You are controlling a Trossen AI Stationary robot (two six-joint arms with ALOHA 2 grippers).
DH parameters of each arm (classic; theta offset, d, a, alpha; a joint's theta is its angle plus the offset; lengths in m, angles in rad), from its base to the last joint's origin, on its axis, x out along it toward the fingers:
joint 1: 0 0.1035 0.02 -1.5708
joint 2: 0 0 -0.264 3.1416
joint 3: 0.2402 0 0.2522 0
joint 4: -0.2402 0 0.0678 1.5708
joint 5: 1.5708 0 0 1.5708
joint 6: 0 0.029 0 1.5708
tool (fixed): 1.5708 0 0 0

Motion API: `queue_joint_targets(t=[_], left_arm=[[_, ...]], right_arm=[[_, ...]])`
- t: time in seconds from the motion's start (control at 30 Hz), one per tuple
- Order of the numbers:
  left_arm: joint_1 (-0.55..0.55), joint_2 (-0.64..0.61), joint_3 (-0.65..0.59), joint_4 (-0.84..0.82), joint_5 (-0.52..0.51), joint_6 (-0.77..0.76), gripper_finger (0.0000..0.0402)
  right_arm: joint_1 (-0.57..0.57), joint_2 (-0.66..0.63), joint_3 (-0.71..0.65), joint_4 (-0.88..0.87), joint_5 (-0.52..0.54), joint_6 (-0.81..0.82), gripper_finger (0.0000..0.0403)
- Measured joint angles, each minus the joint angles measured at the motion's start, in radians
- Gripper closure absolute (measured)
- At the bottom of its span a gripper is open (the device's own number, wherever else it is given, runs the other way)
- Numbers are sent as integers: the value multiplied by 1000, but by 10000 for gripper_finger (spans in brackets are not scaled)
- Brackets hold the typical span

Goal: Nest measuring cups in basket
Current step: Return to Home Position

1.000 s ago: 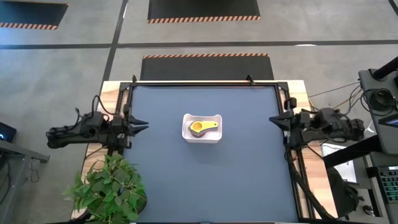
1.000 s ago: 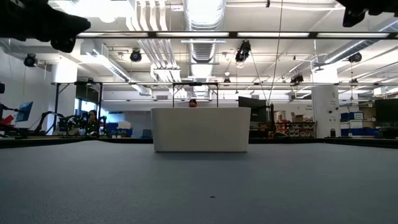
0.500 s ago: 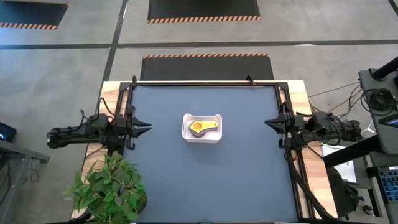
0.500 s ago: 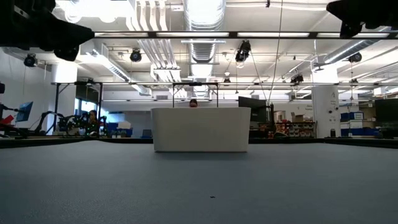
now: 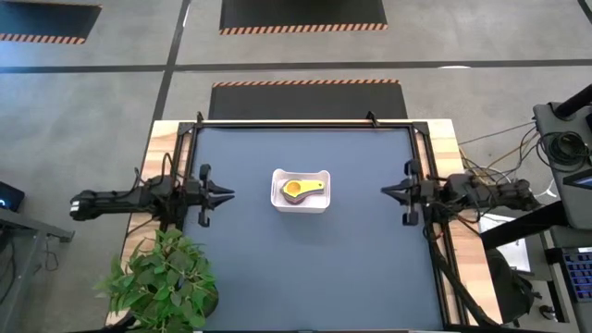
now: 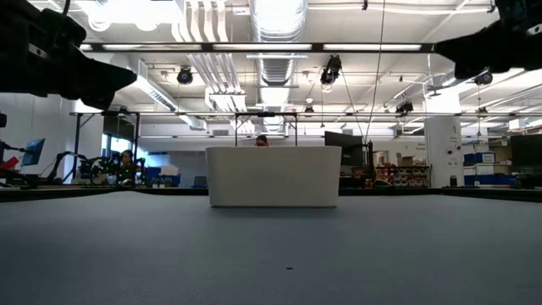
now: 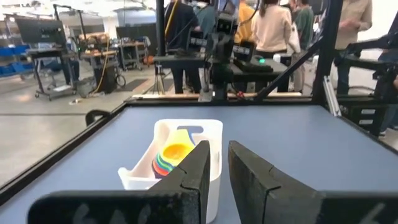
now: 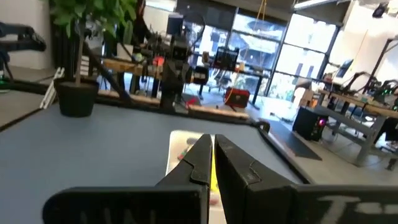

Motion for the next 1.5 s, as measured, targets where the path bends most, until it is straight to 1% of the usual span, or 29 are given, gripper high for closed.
queue_joint_targets(t=[0.1, 0.27, 0.37, 0.57, 0.67, 0.77, 0.83, 0.93, 1.23, 1.5], left_arm=[[0, 9, -14, 35, 14, 15, 362], [2, 17, -15, 34, 19, 27, 362], [2, 21, -15, 34, 17, 20, 362], [3, 20, -14, 34, -3, 23, 361], [3, 22, -13, 32, -9, 23, 361], [3, 22, -12, 32, -12, 23, 361], [3, 22, -12, 32, -12, 23, 361], [3, 22, -12, 32, -12, 16, 361], [3, 22, -12, 32, -12, 16, 361], [3, 22, -12, 32, -12, 16, 361]], right_arm=[[0, 0, -27, -5, 8, 9, 394], [0, 1, -88, 18, 127, 36, 394], [-3, 29, -90, 31, 129, 41, 394], [-3, 24, -91, 33, 130, 64, 394], [-3, 24, -91, 30, 156, 84, 394], [-3, 24, -90, 26, 236, 30, 394], [-3, 27, -90, 29, 261, -10, 394], [-3, 27, -90, 30, 260, -15, 394], [-3, 27, -90, 30, 260, 41, 394], [-2, 27, -90, 30, 260, 41, 394]])
